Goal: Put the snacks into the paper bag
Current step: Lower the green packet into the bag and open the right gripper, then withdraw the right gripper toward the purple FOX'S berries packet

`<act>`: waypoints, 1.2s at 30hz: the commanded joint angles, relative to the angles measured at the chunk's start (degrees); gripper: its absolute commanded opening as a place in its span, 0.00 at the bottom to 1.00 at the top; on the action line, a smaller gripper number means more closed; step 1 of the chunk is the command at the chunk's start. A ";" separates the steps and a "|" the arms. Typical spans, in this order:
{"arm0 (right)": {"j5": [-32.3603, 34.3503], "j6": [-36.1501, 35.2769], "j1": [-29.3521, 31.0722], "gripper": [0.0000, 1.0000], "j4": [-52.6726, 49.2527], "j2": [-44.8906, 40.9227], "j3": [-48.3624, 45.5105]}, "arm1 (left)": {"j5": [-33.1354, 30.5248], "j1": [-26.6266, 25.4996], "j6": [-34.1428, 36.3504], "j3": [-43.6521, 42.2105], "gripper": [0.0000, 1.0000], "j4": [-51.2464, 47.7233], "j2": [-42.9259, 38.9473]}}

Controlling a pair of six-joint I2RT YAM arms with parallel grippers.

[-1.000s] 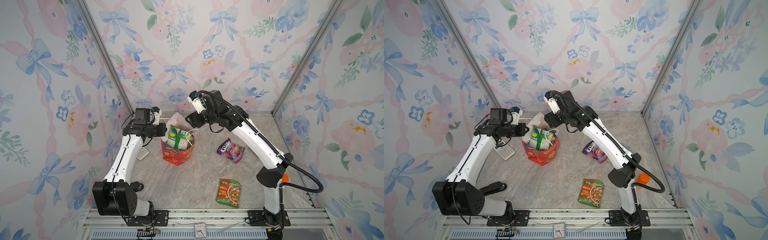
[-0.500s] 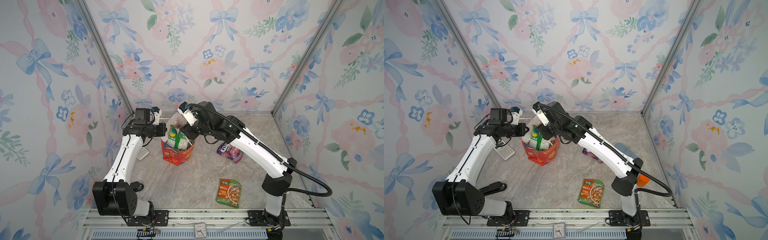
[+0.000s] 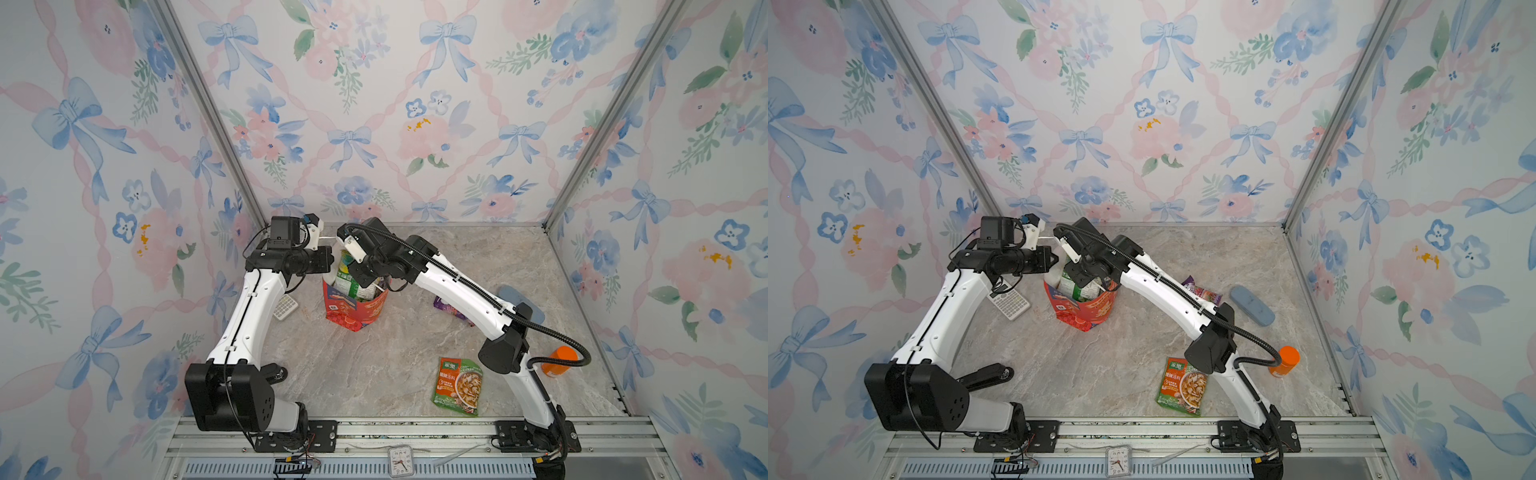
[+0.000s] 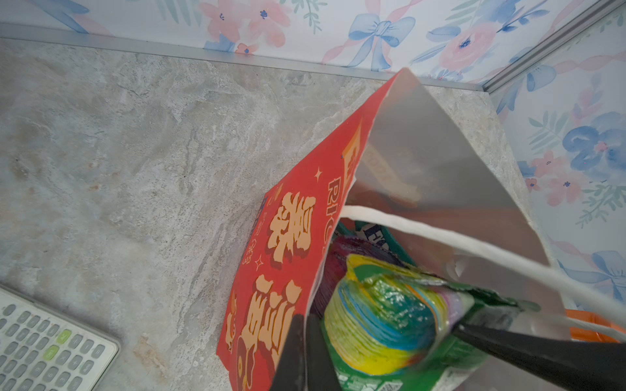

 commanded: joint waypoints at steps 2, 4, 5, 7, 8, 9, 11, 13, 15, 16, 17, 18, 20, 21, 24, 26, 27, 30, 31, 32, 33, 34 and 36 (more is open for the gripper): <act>-1.47 2.57 -2.56 0.38 -0.31 3.23 3.15 | -1.10 0.57 0.35 -0.96 0.00 -0.41 -0.75; -1.57 2.79 -2.89 0.37 0.13 4.56 3.49 | -1.21 0.57 0.32 -0.96 0.00 -0.44 -0.72; -1.61 2.98 -3.14 0.37 0.28 5.23 3.76 | -1.16 0.62 0.40 -0.96 0.00 -0.43 -0.68; -1.99 3.46 -3.58 0.37 0.27 6.60 4.46 | -1.21 0.63 0.32 -0.96 0.00 -0.44 -0.63; -2.22 3.78 -3.83 0.36 0.27 7.45 4.76 | -1.21 0.53 0.28 -0.96 0.00 -0.44 -0.53; -2.52 4.04 -4.01 0.36 0.35 8.06 4.97 | -1.18 0.57 0.29 -0.96 0.00 -0.44 -0.55; -2.86 4.72 -4.42 0.36 0.53 9.29 4.99 | -1.14 0.58 0.31 -0.96 0.00 -0.45 -0.44; -3.38 5.20 -4.71 0.36 0.49 10.28 5.10 | -1.13 0.57 0.25 -0.89 0.00 -0.45 -0.43; -3.84 5.45 -4.73 0.36 0.10 10.63 5.66 | -1.13 0.62 0.24 -0.87 0.00 -0.44 -0.36; -3.89 5.48 -4.75 0.37 0.12 10.31 5.78 | -1.10 0.56 0.30 -0.87 0.00 -0.39 -0.36; -4.10 5.49 -4.73 0.38 0.09 9.73 5.89 | -1.08 0.57 0.31 -0.87 0.00 -0.43 -0.34; -4.33 5.50 -4.73 0.38 0.07 9.06 6.01 | -1.11 0.56 0.29 -0.87 0.00 -0.44 -0.30; -5.11 5.54 -4.59 0.42 0.15 6.35 6.27 | -1.16 0.58 0.26 -0.87 0.00 -0.41 -0.32; -5.26 5.45 -4.61 0.44 0.33 4.99 6.07 | -1.21 0.58 0.31 -0.87 0.00 -0.44 -0.23; -6.02 5.19 -4.47 0.57 1.87 -0.54 3.88 | -1.21 0.60 0.31 -0.87 0.00 -0.42 -0.17; -6.21 5.23 -4.47 0.64 4.11 -4.83 0.76 | -1.21 0.67 0.39 -0.87 0.00 -0.44 -0.24; -6.21 5.18 -4.47 0.67 5.06 -6.46 -0.55 | -1.21 0.66 0.38 -0.96 0.00 -0.43 -0.30; -7.14 5.32 -4.46 0.77 6.88 -10.73 -3.73 | -1.21 0.66 0.32 -0.96 0.00 -0.44 -0.35; -7.66 5.30 -4.47 0.79 7.19 -11.78 -4.48 | -1.13 0.71 0.35 -0.96 0.00 -0.42 -0.42; -8.08 5.37 -4.47 0.80 7.44 -12.72 -5.19 | -1.13 0.66 0.38 -0.96 0.00 -0.44 -0.35; -8.40 5.54 -4.47 0.82 7.89 -13.57 -5.92 | -1.02 0.73 0.40 -0.97 0.00 -0.41 -0.35; -9.23 5.63 -4.55 0.85 8.48 -14.44 -7.05 | -1.04 0.69 0.31 -1.04 0.00 -0.44 -0.38; -9.74 6.02 -4.55 0.88 9.62 -16.00 -8.88 | -0.95 0.74 0.26 -1.05 0.00 -0.44 -0.43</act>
